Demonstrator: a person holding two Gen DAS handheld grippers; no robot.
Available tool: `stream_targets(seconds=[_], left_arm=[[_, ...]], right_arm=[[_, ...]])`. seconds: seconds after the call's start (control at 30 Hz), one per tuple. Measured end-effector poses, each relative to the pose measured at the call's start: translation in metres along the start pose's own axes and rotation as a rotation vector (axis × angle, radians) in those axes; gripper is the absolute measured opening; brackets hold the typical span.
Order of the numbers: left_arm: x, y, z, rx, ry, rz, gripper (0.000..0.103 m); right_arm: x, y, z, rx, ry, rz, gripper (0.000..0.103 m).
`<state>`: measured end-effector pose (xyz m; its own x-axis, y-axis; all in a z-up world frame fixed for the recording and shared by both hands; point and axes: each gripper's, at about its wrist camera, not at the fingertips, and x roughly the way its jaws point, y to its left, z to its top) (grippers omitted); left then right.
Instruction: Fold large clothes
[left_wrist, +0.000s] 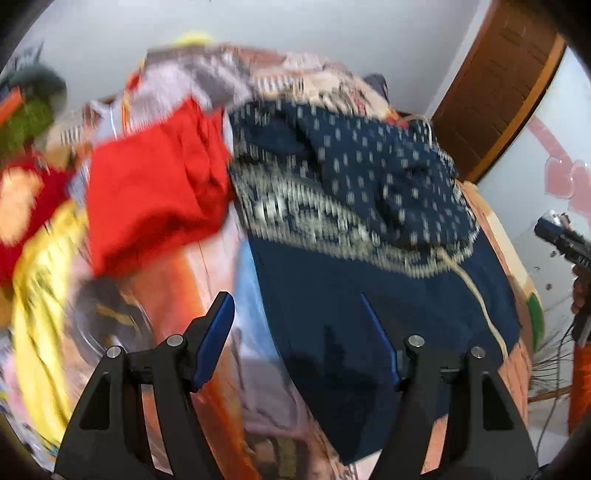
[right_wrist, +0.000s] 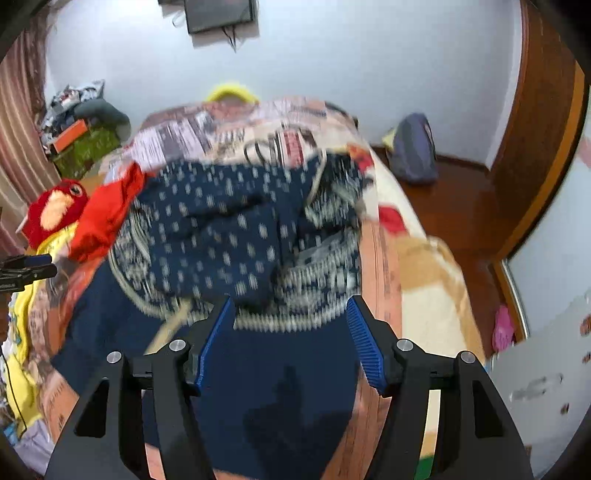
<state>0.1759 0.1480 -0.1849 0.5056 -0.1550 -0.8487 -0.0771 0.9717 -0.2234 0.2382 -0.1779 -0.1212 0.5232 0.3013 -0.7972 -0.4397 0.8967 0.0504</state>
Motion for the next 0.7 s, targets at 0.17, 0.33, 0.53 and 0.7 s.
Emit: stream_targets(seconds=[0.17, 0.33, 0.53, 0.7], left_arm=[[0.028, 0.004, -0.032, -0.079, 0.109, -0.093, 0.068], [0.043, 0.006, -0.047, -0.154, 0.167, -0.200, 0.068], [0.055, 0.005, -0.056, -0.186, 0.197, -0.252, 0.068], [0.053, 0.000, -0.052, -0.191, 0.178, -0.300, 0.065]], right_arm=[[0.013, -0.010, -0.035, 0.046, 0.102, -0.002, 0.059], [0.032, -0.023, -0.072, 0.137, 0.212, 0.047, 0.059], [0.050, -0.040, -0.094, 0.225, 0.271, 0.068, 0.059], [0.069, -0.057, -0.099, 0.333, 0.274, 0.166, 0.060]])
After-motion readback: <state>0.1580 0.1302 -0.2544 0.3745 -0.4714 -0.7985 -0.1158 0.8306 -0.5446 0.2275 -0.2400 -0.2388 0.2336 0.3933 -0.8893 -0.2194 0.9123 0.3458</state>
